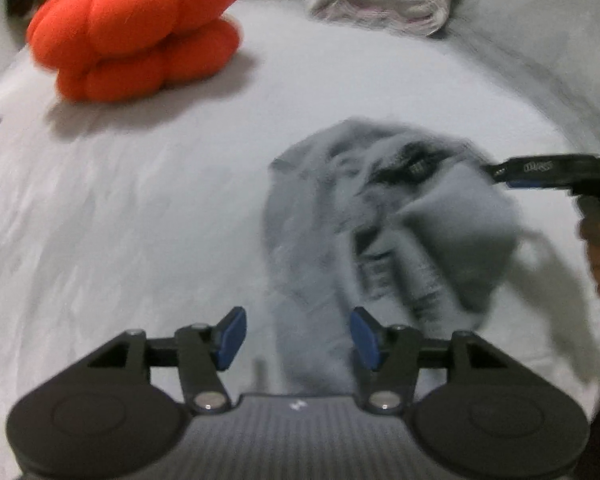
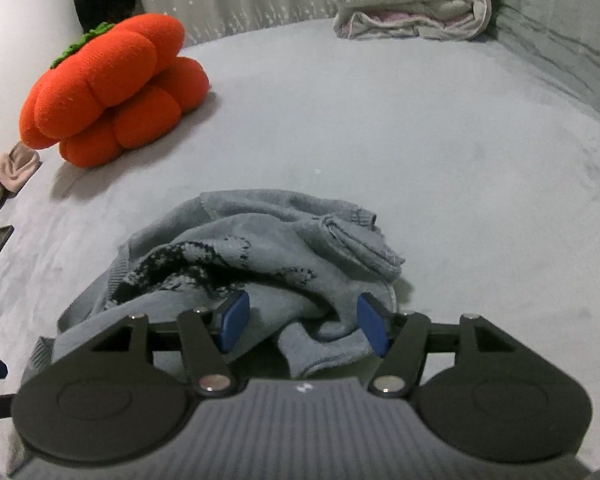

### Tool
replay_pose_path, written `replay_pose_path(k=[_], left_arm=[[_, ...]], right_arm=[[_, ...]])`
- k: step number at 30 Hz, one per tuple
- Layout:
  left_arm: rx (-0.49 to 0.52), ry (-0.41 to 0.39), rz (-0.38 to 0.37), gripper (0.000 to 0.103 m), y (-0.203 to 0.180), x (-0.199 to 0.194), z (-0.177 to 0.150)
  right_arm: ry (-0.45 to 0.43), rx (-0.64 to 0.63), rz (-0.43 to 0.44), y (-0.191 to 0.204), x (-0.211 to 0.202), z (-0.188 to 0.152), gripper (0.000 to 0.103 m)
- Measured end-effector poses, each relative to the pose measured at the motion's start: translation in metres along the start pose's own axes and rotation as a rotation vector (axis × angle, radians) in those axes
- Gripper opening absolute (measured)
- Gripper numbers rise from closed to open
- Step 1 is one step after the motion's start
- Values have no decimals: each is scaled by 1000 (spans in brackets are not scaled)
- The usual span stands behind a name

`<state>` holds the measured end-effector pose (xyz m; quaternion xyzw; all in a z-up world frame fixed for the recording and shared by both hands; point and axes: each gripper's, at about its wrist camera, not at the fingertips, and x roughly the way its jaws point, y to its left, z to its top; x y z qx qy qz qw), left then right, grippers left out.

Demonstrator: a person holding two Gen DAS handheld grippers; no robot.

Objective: Fold clothes

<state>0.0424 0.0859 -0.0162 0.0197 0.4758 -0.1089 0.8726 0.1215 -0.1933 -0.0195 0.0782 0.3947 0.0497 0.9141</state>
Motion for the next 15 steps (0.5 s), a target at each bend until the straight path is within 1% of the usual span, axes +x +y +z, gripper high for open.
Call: replay_pose_path(k=[2,4,5,7,8,9,11,12,15], left_arm=[[-9,52,31,59,4,12,-3],[-15,89,32,58,7,22,-7],[-18,92,30,57,7,24,-9],[-14,85,32,50,6,25,-14],[-9,70,36,37,5,25,-16],[-12,64,29,22,3,25,-17],[-19,52,11,9,0,25,-18],[-23,47,12,8,0,25,-17],[-38,-2,40,7,4,19,-13]], right_arm=[[9,-1,-2,-2,7,-1,64],[20,-4,-3,-4,15,-1,64],[26,-4,-1,-4,18,-2,64],[36,-4,3,-6,24,-5,63],[40,-3,7,-6,27,-6,57],[44,0,11,-7,29,-7,42],[48,11,14,-6,28,-7,28],[47,14,11,-5,27,-7,21],[45,1,3,0,18,-7,16]])
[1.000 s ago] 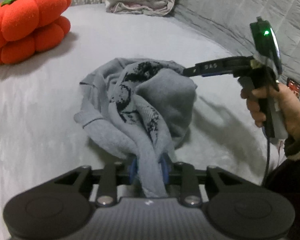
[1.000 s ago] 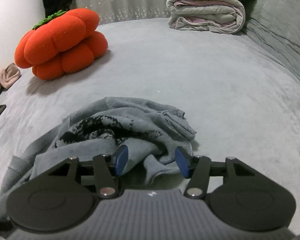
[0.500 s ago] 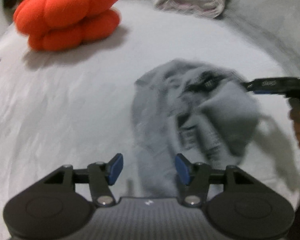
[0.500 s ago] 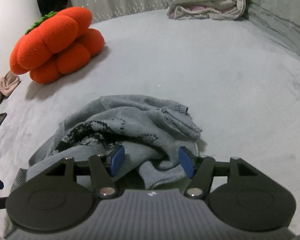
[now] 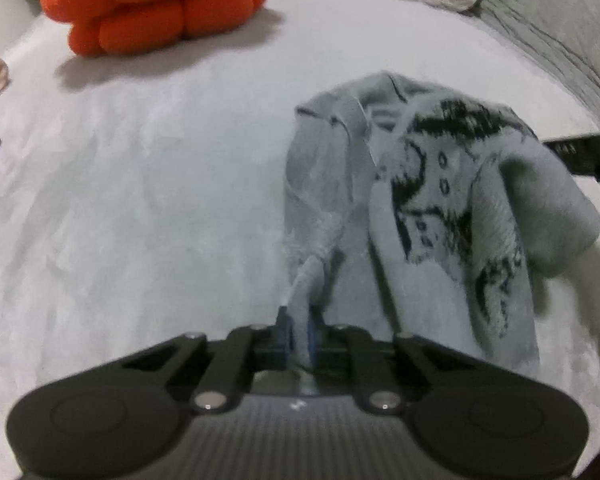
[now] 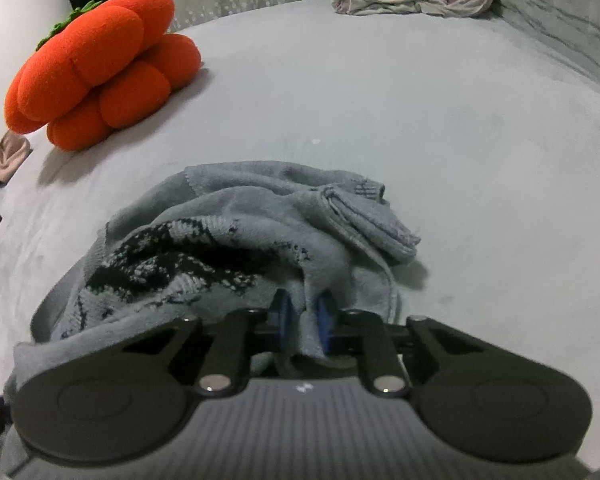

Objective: Fold clothes

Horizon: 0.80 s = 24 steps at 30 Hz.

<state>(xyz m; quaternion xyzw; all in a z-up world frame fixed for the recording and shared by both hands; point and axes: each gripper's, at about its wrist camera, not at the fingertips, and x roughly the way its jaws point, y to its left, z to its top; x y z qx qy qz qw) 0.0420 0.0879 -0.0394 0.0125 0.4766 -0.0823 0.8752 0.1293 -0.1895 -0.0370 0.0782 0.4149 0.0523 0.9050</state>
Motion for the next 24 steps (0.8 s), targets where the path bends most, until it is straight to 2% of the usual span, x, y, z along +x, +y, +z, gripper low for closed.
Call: replay_pose_path(k=[12,13,14,15,18,21,24], left_arm=[[-107,-175,69,7,34,-30,20],[-115,-178,68,7,35,-31,21],[-121,-180,72,7,37,-31,22],[-126,-181,76,7,38,-31,23],[-140,-178,89,7,42,-29,25],[-154,-130,84,8,46,-18,24],[-158,-83,88,11,47,-7,22]], right_arm=[[9,-27,72,7,-58,-14,13],[13,-32,80,8,-63,-16,12],[22,-38,90,10,-67,-18,4],[31,-44,100,12,-71,-20,1],[62,-64,126,17,-81,-27,2],[80,-85,132,23,-81,-33,3],[78,-84,115,26,-76,-31,13]])
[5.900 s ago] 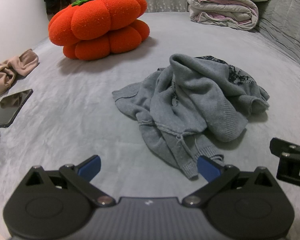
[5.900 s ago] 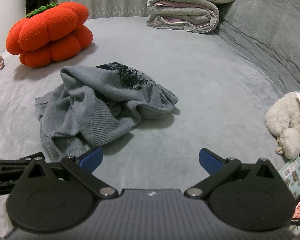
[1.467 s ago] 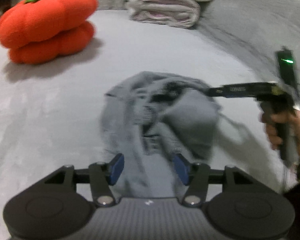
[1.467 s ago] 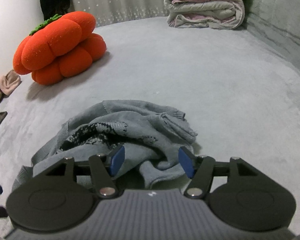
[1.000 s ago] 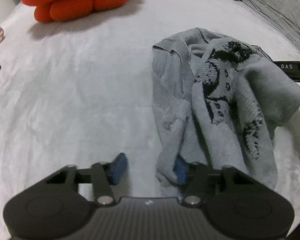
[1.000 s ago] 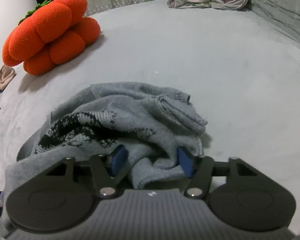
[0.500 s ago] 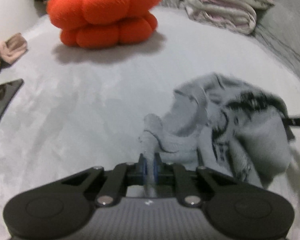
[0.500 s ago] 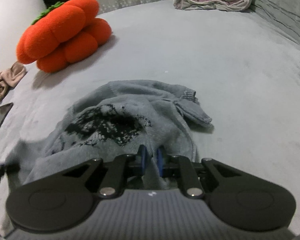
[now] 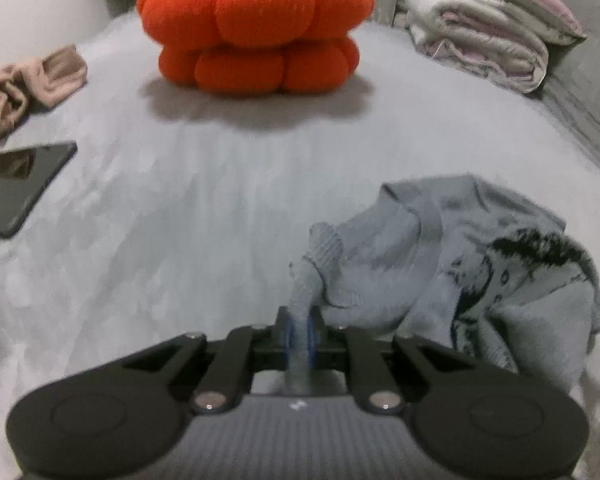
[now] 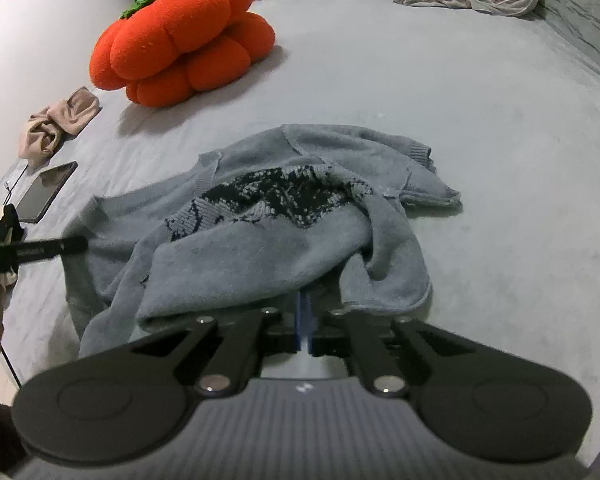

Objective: Fold clothes

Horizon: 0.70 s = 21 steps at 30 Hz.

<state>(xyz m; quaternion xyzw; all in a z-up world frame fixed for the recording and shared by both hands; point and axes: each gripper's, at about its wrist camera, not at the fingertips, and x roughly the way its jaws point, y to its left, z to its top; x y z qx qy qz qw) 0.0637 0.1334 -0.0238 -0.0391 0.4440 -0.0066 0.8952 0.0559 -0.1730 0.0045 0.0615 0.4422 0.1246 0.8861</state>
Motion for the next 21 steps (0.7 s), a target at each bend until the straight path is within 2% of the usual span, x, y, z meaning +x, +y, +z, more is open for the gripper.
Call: replay_pose_path(k=[2,3,4,5,6,7,12,15,21], left_arm=[[5,27,6,19,0,5,-1],[10,39,7,30,0,8,-1],[17,52,8,36,0,10,-1],[24,66,8,44,0,12,0],[32,77,9,44,0,15,1],[39,88,10,44,0,17,1],[61,149,21,45,-1,31,6],[75,165,19,47,0,33,9],[79,190,-10,49,9,42,11]], right_arm=[[5,-8,-25,1,2,3,14],[8,-13,-35,1,1,6,17],[10,-17,-43,1,0,8,22],[2,-16,-43,1,-1,12,40],[-19,-16,-36,0,-2,17,56],[-40,-17,-30,0,-4,22,60],[-97,-90,-50,-1,12,58,61],[-117,-148,-97,-5,36,80,61],[-101,-155,-115,-26,87,113,61]])
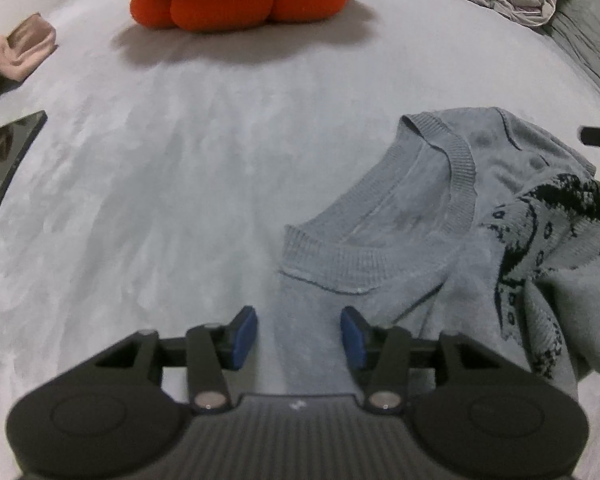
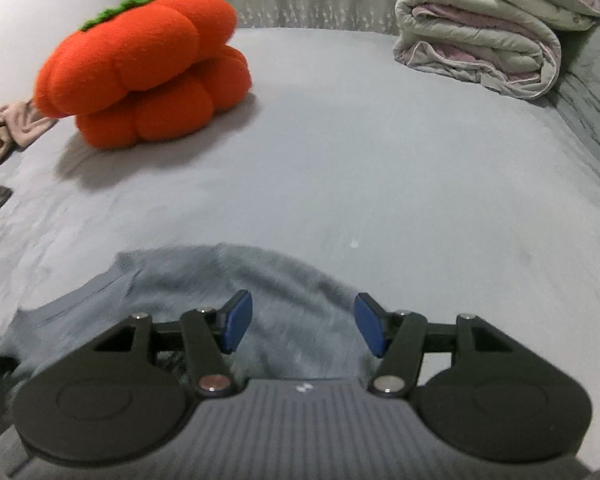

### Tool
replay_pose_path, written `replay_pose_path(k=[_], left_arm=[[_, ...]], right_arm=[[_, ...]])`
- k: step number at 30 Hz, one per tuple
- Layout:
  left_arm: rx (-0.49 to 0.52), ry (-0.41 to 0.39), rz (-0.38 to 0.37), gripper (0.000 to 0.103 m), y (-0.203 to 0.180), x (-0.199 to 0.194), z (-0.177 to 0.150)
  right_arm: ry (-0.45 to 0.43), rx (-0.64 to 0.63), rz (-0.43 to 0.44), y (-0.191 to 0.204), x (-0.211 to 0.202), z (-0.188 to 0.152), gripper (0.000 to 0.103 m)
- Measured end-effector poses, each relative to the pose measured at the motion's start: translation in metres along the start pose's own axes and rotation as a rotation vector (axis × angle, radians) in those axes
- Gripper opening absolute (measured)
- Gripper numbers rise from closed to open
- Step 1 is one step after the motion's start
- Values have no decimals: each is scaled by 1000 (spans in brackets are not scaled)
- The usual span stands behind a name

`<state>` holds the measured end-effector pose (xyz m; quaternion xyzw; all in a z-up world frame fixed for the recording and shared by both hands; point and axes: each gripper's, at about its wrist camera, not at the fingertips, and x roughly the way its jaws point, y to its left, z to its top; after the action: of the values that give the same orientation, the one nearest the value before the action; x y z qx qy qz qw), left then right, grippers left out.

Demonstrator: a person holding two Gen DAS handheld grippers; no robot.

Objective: Fold clothes

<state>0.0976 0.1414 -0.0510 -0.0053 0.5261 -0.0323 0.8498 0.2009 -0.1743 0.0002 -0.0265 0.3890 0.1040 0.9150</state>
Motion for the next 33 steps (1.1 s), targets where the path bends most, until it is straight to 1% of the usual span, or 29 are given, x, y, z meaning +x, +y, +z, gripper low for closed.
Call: replay_pose_path(k=[4,11,13,15,16,17,18,19,20,21,25,33], left_arm=[[2,7,-24,49,4,3,2],[12,3,-35,48,7,8,3],[14,-5,-31,44,8,9,4],[17,-15,-26,37,6,11,5],[8,-22,-33,34,6,11,6],[-2,-30,-41,25,5,11,7],[-13,-37,-49,16,4,12,8],[-29,-43,-62,12,4,13,10],[-45,-49,-74,8,4,13,12],[-58,-57,-82,8,3,14,13],[-62,-130,-57,6,-6,6,16],[-82,-309,-18,6,-16,-29,17]], right_arm=[[21,-3,12,-9,30,10,61],[75,-40,25,-3,71,17,61],[93,-54,20,0,80,15,59],[99,-60,11,3,84,9,56],[88,-63,8,5,83,7,54],[77,-65,7,6,82,4,45],[72,-60,18,7,79,3,33],[70,-54,25,8,76,1,27],[69,-48,29,10,73,-1,18],[67,-48,22,12,71,-2,12],[38,-29,5,17,52,-7,9],[-101,12,-72,20,-20,-24,8]])
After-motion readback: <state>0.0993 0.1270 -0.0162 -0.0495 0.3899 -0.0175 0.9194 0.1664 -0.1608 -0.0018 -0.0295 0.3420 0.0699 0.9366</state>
